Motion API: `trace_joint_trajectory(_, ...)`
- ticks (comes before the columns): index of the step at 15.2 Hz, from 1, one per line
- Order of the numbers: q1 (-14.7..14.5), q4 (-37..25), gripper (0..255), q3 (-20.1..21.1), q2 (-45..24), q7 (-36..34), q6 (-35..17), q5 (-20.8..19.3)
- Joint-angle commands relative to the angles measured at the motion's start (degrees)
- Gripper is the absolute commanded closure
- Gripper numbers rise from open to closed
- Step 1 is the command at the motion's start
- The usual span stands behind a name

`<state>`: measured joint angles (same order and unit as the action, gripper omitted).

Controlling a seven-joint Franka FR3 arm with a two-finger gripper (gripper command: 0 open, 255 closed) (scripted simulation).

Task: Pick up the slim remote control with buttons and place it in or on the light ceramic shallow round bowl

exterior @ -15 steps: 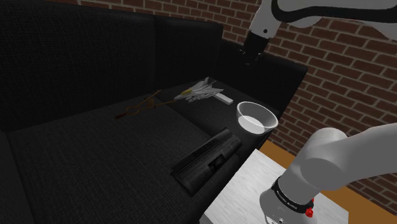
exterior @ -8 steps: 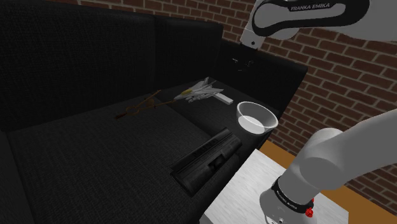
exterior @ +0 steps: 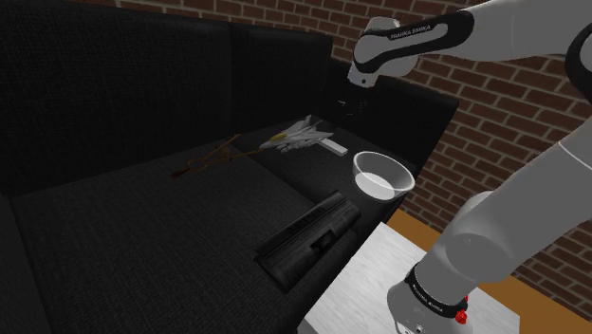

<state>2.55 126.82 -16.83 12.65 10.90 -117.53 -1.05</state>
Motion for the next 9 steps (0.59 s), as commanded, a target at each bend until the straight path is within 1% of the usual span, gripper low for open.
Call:
trace_joint_trajectory(1, 0.3, -2.1, 0, -1.3, -3.8, 2.3, -1.3, 0.7)
trace_joint_trajectory(5, 1.3, -7.0, 0, -3.3, -12.4, 7.0, -3.7, 3.1)
trace_joint_trajectory(9, 3.0, -13.1, 0, -4.4, -21.2, 11.6, -5.2, 6.1)
